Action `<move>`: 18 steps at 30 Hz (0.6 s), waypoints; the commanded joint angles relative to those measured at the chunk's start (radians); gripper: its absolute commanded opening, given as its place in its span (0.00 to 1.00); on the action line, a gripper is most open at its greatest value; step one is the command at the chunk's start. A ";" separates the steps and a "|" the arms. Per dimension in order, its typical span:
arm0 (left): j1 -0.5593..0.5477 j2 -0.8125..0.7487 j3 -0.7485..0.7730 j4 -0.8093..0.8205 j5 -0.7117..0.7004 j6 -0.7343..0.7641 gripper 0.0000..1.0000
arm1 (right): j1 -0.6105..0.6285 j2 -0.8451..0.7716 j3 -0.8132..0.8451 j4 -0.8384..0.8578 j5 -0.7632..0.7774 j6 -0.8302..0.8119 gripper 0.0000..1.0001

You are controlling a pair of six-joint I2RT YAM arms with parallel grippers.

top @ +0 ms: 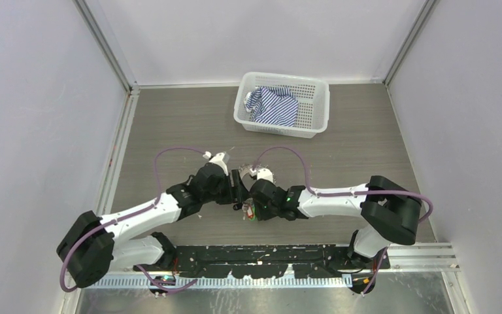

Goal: Remove the keys from the keyring

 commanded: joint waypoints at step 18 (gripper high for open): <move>0.044 -0.002 0.033 -0.036 0.092 0.082 0.56 | -0.113 -0.170 -0.113 0.135 -0.023 -0.031 0.32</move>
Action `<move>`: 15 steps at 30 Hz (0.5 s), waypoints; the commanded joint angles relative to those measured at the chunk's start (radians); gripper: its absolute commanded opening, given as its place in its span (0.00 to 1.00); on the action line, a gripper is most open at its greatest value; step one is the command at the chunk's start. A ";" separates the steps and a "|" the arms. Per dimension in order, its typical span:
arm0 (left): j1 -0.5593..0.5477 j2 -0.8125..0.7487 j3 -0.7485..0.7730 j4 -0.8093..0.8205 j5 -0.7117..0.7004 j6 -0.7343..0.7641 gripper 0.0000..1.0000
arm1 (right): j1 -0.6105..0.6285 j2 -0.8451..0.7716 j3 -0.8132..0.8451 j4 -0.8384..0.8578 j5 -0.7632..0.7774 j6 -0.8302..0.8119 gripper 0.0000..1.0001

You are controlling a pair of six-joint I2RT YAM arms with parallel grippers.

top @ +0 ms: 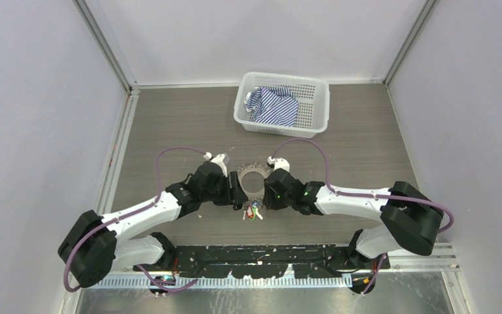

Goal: Remove the keys from the keyring

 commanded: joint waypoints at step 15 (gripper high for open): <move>-0.020 0.105 0.054 -0.004 -0.029 0.023 0.53 | 0.063 0.104 0.096 0.085 0.090 -0.040 0.35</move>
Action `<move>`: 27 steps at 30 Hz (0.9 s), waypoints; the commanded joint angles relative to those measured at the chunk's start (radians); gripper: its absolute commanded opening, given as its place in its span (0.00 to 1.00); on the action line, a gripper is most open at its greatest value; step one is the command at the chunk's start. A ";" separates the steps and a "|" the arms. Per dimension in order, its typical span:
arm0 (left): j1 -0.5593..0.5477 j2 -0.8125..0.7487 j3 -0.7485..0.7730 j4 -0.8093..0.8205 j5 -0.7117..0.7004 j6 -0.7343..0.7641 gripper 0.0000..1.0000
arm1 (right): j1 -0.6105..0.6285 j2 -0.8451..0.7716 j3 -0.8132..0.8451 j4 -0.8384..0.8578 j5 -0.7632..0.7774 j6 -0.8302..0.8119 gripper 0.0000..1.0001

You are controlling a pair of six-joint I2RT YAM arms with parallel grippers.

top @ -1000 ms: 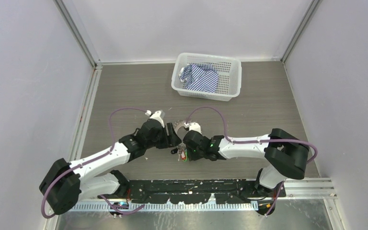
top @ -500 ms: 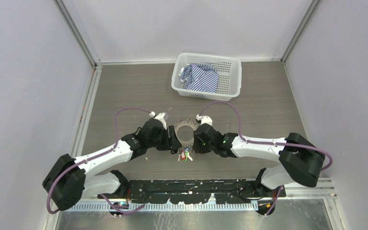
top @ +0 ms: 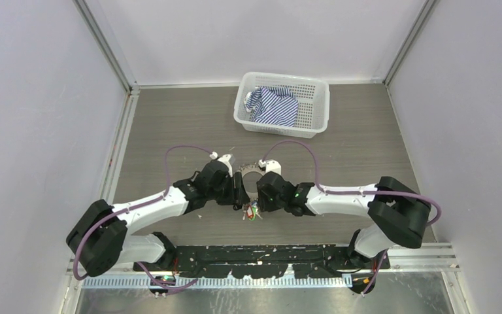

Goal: Remove the keys from the keyring

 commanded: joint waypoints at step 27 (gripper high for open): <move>0.011 -0.092 0.018 0.028 0.029 0.079 0.53 | 0.026 0.017 0.191 -0.089 0.110 -0.086 0.01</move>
